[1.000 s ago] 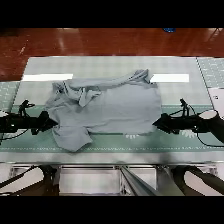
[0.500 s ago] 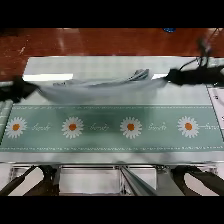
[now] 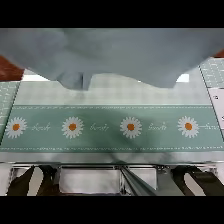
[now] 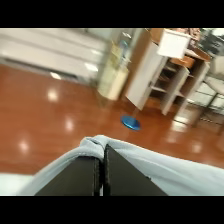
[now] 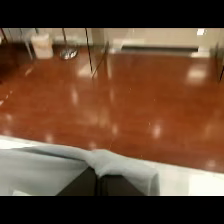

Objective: Fold the shirts.

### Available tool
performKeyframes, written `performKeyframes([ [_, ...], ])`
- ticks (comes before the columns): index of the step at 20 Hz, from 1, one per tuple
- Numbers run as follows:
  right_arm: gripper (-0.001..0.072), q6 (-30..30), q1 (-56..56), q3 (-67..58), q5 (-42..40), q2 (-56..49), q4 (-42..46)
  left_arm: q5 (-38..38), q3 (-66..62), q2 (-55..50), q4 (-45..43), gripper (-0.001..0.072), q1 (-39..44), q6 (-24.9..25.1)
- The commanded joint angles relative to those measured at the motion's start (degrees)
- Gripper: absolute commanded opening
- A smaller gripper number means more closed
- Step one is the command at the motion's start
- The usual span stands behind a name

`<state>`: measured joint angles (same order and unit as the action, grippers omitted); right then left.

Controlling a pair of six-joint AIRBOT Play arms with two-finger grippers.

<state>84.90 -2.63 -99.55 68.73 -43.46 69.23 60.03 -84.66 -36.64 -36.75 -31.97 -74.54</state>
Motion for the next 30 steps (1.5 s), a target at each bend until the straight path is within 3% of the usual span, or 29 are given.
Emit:
performKeyframes([
  [1,0.0033,2.1,0.1,-2.1,5.4,8.2,2.8,-0.7,-3.4,9.1,-19.1,0.0016,3.9,-5.7],
  [5,0.0033,5.0,0.1,-2.0,12.9,12.5,5.5,2.6,-3.5,16.3,-46.9,0.0016,19.4,-13.5],
  [9,0.0033,7.6,0.1,-1.2,21.3,12.7,5.9,12.8,-3.5,20.7,-57.8,0.0016,27.4,-19.2],
  [13,0.0033,8.3,0.1,6.6,21.8,12.7,5.0,19.4,-0.7,18.8,-56.5,0.0016,28.0,-20.4],
  [17,0.0033,6.9,0.1,22.9,14.6,11.9,3.7,18.1,9.5,11.6,-51.4,0.0017,28.0,-20.3],
  [19,0.0033,5.6,0.1,29.6,8.6,8.4,3.8,13.6,15.1,6.2,-49.8,0.0017,28.0,-20.3],
  [25,0.0033,0.7,0.1,31.8,-8.8,-17.7,1.2,-4.2,17.5,-21.4,-45.6,0.0017,28.0,-20.8],
  [30,0.0033,-0.2,0.0,17.3,-12.0,-43.9,-0.2,-9.0,4.6,-47.6,-40.9,0.0017,28.0,-20.9],
])
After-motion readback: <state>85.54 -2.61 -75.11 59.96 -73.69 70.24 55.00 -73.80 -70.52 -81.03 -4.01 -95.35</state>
